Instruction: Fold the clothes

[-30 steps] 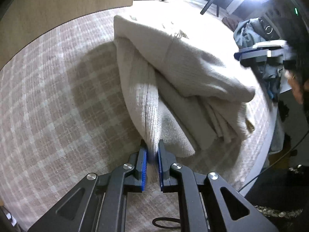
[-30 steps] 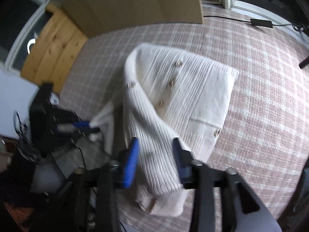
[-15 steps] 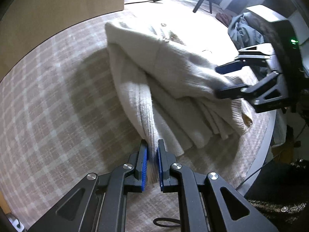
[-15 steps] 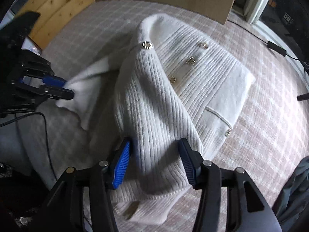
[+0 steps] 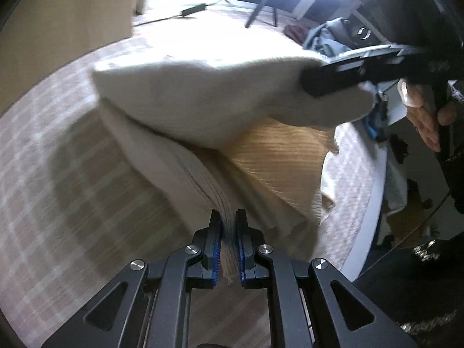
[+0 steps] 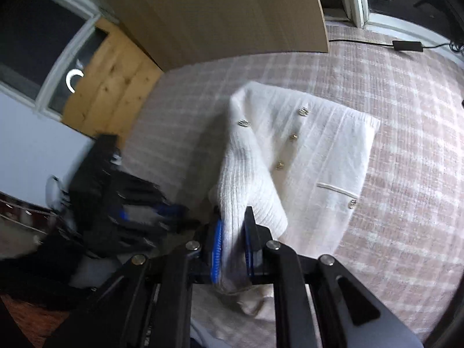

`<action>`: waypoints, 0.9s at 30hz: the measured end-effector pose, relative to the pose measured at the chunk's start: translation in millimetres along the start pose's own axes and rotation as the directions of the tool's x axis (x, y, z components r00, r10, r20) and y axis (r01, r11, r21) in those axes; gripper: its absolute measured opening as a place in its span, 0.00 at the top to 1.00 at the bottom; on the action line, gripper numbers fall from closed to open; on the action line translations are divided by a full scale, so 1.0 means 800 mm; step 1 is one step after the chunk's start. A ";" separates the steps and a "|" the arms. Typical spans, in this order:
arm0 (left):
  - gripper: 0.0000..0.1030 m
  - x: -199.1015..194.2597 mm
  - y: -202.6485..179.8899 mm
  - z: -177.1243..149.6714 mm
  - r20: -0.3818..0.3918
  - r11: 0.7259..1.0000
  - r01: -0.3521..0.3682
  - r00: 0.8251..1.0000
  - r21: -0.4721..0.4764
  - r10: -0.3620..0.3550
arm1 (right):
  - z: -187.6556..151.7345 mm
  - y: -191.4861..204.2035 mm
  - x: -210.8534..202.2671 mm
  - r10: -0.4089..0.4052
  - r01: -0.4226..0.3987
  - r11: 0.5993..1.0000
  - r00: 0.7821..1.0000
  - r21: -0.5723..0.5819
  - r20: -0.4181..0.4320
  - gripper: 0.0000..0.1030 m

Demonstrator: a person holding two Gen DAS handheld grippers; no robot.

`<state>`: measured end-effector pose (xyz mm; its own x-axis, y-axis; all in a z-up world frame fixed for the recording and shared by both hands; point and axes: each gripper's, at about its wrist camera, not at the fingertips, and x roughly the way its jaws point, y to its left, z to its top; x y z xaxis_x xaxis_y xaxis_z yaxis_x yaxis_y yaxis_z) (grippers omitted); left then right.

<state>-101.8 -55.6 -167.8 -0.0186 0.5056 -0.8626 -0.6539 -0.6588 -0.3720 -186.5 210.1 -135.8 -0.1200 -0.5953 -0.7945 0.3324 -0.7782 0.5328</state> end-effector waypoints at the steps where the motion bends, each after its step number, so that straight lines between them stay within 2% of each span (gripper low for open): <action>1: 0.92 0.010 -0.006 0.004 0.009 1.000 0.026 1.000 -0.003 -0.026 | -0.001 0.001 -0.004 0.011 -0.011 1.000 1.000 0.002 0.006 0.87; 3: 0.90 0.036 -0.003 0.010 0.012 0.998 0.057 0.998 -0.025 -0.057 | -0.001 0.009 -0.005 -0.001 0.001 1.000 1.000 -0.015 0.007 0.87; 5: 0.88 0.068 0.007 0.012 -0.020 0.994 0.078 0.997 -0.074 -0.080 | -0.006 0.019 0.001 -0.005 0.004 1.000 1.000 -0.024 -0.005 0.87; 8: 0.75 0.056 0.018 0.007 0.016 0.978 0.149 0.989 -0.148 -0.148 | -0.012 0.037 0.011 -0.008 0.007 0.999 1.000 -0.036 -0.024 0.87; 10: 0.67 0.036 0.017 -0.005 0.030 0.981 0.139 0.990 -0.136 -0.136 | -0.014 0.054 0.026 -0.003 0.001 0.999 0.999 -0.044 -0.037 0.87; 13: 0.63 0.012 0.016 -0.022 0.038 0.986 0.106 0.994 -0.126 -0.102 | -0.017 0.064 0.041 -0.002 -0.002 0.998 0.998 -0.061 -0.064 0.87; 17: 0.63 0.006 0.025 -0.023 0.075 0.990 0.061 0.996 -0.126 -0.052 | -0.020 0.080 0.082 0.008 -0.018 0.996 0.993 -0.087 -0.115 0.87; 20: 0.63 0.002 0.033 -0.023 0.102 0.992 0.028 0.995 -0.126 -0.015 | -0.022 0.083 0.093 0.019 -0.029 0.996 0.993 -0.086 -0.117 0.87; 24: 0.63 -0.004 0.042 -0.024 0.139 0.992 -0.017 0.990 -0.129 0.035 | -0.010 0.065 0.052 0.021 -0.024 0.999 0.998 -0.046 -0.057 0.87; 27: 0.68 -0.008 0.050 -0.024 0.166 0.990 -0.050 0.983 -0.132 0.072 | -0.001 0.049 0.016 0.025 -0.026 1.000 1.000 -0.011 -0.003 0.87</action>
<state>-113.1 -95.7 -183.8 -0.1910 0.5427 -0.8179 -0.5470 -0.7507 -0.3704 -173.9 171.7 -125.5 -0.1084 -0.6142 -0.7816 0.3460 -0.7604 0.5496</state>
